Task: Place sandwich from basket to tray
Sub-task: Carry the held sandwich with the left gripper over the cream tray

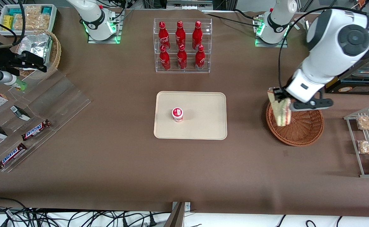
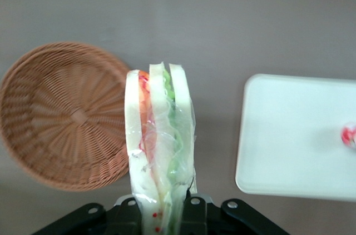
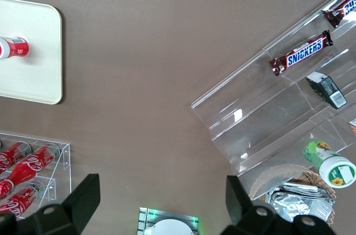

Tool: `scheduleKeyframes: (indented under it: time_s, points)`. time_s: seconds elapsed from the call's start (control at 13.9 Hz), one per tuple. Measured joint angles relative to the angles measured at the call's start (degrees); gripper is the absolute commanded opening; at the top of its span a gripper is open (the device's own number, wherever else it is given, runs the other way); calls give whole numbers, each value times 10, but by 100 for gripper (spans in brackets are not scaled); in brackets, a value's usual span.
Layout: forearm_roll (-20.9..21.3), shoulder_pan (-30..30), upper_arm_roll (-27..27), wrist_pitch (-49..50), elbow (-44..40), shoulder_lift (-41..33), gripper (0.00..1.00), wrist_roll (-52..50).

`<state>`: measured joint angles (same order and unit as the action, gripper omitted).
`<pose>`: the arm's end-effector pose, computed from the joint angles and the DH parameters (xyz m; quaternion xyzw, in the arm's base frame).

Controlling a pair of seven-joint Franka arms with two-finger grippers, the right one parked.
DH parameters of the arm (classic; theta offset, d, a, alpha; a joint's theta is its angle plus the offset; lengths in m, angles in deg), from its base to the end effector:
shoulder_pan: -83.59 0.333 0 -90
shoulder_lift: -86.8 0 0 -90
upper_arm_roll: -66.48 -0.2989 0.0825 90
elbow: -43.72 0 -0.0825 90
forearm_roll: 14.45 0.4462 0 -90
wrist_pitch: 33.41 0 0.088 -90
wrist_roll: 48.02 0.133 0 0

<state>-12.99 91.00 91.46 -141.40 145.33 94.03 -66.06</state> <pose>0.6257 -0.1882 0.4263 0.9999 0.0016 -0.0058 0.0133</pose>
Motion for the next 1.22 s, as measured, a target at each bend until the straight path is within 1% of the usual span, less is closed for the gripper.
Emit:
scheduleKeyframes:
  time_s: [0.14, 0.36, 0.58, 0.65, 1.22]
  points:
    - [0, -2, 33, -1, -5, 8, 0, 38]
    - [0, -11, 85, -7, -24, 38, 0, 37]
    - [2, -47, 93, -47, -29, 77, 0, -10]
    - [13, -57, 93, -57, -29, 90, 0, -25]
    - [195, -143, 94, -150, -27, 230, 0, -226]
